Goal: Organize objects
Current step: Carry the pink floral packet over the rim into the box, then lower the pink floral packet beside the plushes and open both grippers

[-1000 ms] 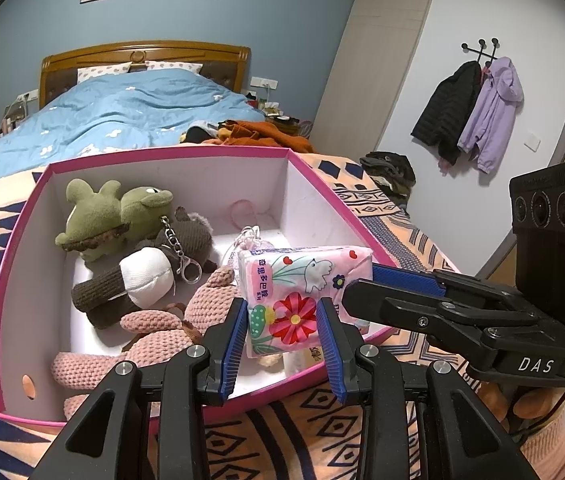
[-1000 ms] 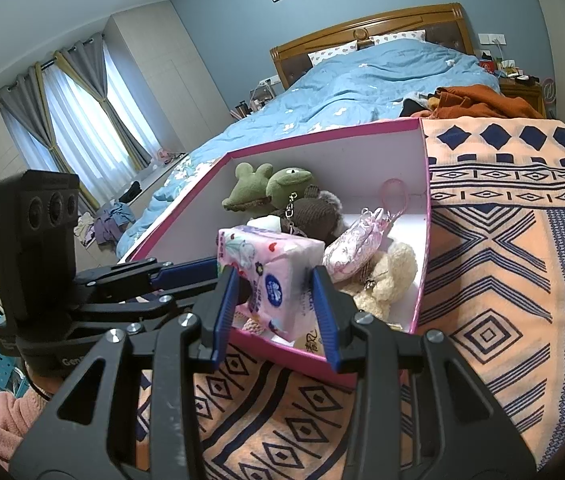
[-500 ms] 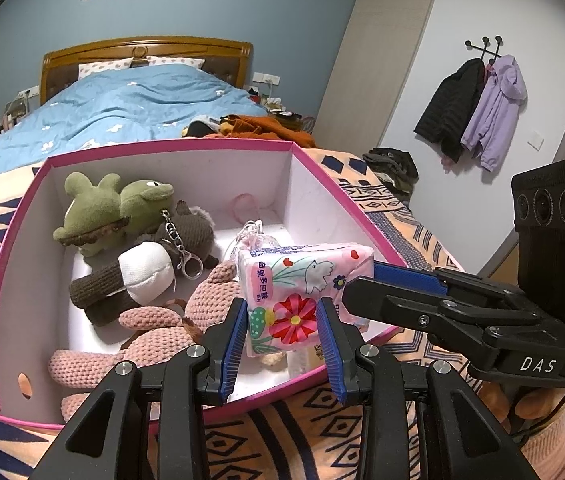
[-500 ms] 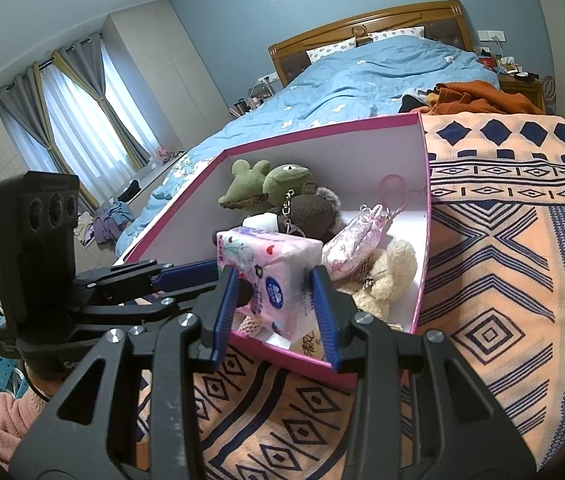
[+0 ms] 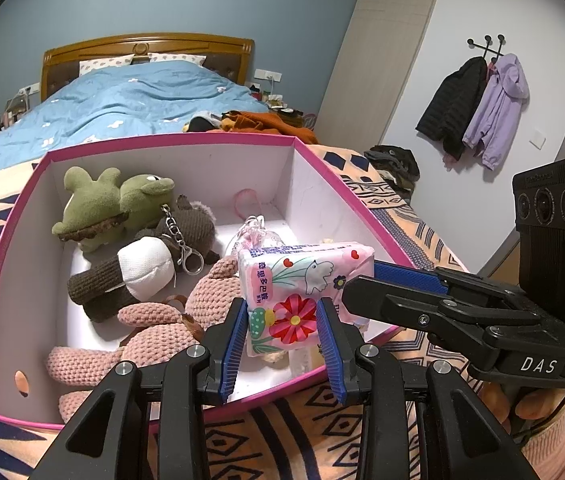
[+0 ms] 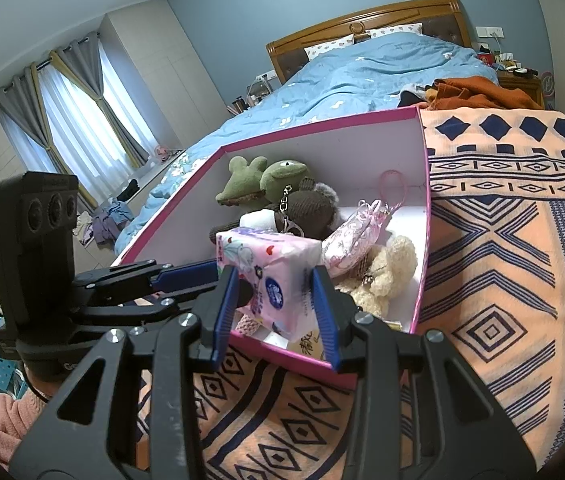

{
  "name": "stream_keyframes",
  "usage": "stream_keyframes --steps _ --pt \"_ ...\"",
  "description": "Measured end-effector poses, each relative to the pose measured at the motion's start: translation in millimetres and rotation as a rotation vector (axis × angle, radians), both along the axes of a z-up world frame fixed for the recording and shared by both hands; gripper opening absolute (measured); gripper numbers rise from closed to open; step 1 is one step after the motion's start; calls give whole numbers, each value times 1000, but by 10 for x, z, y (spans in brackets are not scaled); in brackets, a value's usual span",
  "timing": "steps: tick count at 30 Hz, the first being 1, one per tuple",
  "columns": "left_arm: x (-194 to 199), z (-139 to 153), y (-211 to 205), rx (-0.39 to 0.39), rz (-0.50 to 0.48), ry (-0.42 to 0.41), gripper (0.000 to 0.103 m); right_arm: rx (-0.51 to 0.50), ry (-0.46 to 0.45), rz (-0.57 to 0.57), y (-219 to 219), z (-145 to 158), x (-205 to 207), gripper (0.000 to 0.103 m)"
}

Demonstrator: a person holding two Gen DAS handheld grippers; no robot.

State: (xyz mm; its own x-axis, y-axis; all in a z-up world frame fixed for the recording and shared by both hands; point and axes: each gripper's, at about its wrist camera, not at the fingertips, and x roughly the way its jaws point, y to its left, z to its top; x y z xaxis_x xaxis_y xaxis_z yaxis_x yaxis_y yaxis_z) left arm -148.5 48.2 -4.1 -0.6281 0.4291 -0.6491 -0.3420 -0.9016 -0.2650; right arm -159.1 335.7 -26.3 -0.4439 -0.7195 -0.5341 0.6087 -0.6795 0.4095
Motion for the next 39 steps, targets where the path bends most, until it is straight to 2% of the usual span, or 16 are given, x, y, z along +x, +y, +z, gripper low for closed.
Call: stream_keyframes --steps 16,39 --pt "-19 -64 -3 -4 -1 -13 35 23 5 -6 -33 1 -24 41" --pt "-150 -158 -21 0 -4 -53 35 191 18 -34 -221 -21 -179 37"
